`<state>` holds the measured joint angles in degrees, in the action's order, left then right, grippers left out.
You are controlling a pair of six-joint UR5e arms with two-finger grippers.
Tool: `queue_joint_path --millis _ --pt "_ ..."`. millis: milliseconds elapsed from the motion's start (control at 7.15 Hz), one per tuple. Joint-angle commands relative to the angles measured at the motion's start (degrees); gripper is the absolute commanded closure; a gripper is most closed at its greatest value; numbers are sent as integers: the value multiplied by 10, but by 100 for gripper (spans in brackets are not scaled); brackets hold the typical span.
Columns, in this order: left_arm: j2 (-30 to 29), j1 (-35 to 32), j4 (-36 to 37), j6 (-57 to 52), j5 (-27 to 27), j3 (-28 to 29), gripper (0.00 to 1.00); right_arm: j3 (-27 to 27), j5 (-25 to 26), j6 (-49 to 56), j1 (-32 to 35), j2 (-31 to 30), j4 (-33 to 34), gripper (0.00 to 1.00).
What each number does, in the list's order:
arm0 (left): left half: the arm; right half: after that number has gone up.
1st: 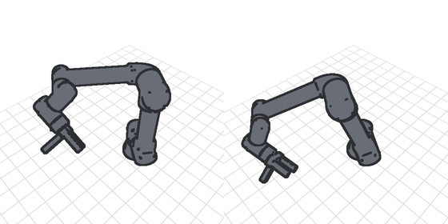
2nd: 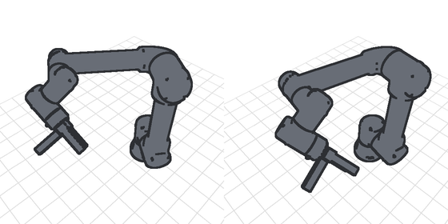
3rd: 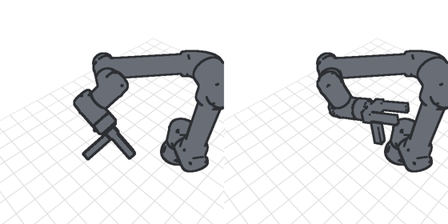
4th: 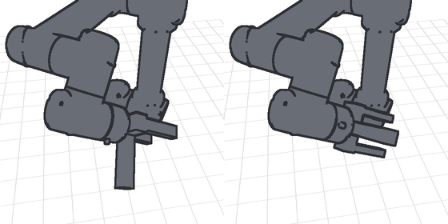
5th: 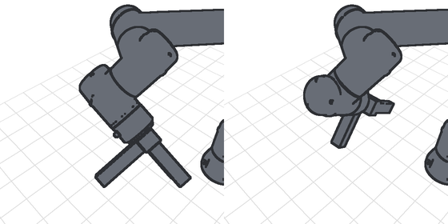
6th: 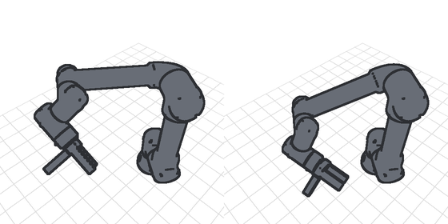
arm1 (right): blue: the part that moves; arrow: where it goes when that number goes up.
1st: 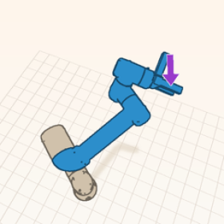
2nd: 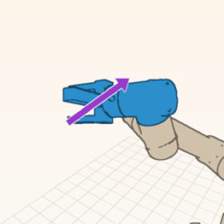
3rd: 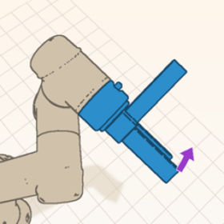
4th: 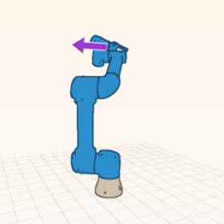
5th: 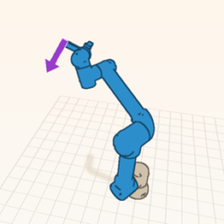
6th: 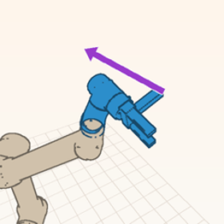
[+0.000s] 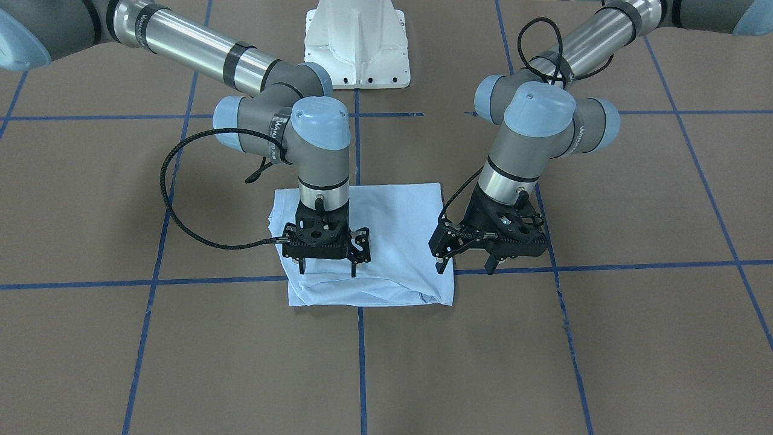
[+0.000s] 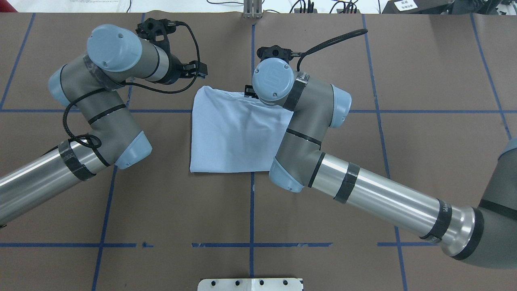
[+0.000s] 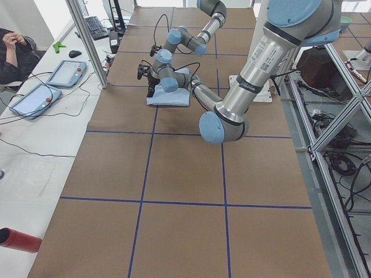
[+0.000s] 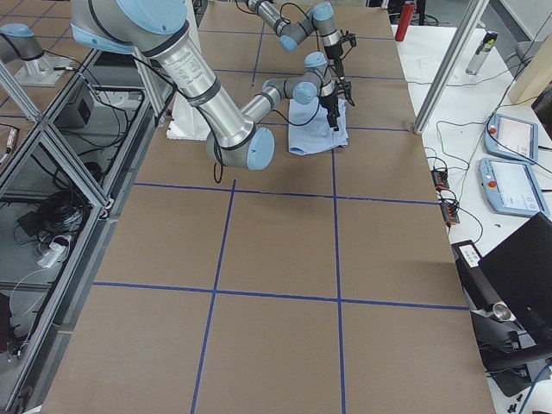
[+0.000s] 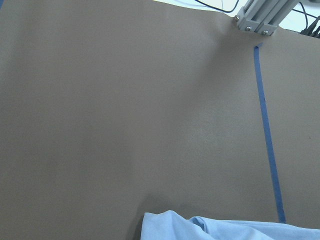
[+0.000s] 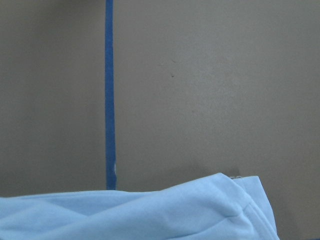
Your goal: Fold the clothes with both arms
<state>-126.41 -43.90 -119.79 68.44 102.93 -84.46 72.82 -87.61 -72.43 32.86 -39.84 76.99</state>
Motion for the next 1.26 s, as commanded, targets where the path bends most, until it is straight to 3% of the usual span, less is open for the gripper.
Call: queue_joint_path --millis 0,280,839,1119 --pt "2 -1 0 0 1 -2 0 -33 32 10 -10 -3 2 0" --pt "2 -1 0 3 1 -3 0 -56 53 45 -3 -5 3 0" --pt "3 0 -1 7 1 -3 0 -81 43 149 78 -28 -6 0" --pt "19 3 0 5 -4 -4 0 -51 -91 179 117 -26 -5 0"
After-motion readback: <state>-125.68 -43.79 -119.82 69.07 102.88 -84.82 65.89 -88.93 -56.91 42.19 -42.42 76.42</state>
